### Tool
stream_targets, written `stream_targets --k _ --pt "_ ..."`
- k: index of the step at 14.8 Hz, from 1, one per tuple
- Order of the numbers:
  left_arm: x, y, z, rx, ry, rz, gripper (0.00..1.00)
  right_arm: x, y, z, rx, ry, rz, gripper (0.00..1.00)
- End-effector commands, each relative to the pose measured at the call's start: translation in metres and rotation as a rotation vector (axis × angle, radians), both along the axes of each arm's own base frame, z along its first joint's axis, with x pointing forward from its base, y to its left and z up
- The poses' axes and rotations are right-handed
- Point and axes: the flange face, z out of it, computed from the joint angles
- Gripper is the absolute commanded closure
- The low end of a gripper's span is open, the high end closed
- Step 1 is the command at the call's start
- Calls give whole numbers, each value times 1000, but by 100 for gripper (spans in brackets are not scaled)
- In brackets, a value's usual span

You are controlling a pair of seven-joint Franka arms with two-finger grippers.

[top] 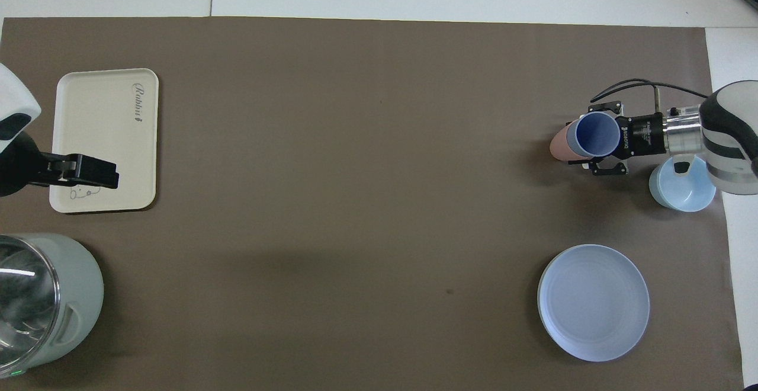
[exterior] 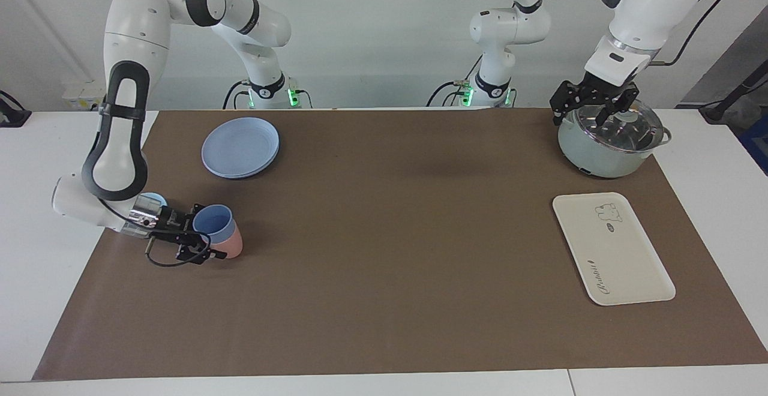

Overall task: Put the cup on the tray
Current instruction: 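Lift the cup with the right gripper while the left gripper approaches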

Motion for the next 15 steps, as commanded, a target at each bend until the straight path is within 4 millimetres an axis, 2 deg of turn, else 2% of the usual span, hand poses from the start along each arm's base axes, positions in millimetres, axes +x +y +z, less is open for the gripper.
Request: stream_targets --k 1,2,3,5,6,8,9,11,13,15 --pt "-8 5 -1 -1 -2 -13 0 -9 4 10 28 -30 -8 42" --pt "-9 5 0 -1 -4 -12 0 -10 6 11 40 -25 4 84" --pt "-9 5 -2 -1 -1 -12 0 -9 8 16 58 -16 17 100" --pt "-9 4 -2 -1 -1 -11 0 -10 11 28 58 -25 21 100" --pt "-9 4 -2 -2 1 -9 0 -9 20 39 52 -34 36 100" --pt "-9 3 -3 -2 -2 -5 0 -7 53 74 30 -54 79 100" --pt "-9 3 -2 -2 -5 0 0 -11 77 87 16 -45 88 100" --pt "-7 -1 0 -7 -27 34 0 -11 108 106 -33 7 75 100" --pt "-3 -14 1 -26 -68 149 0 -12 144 124 -62 17 92 100" --pt "-5 -52 -1 -67 -85 231 0 -14 185 138 -93 43 93 100"
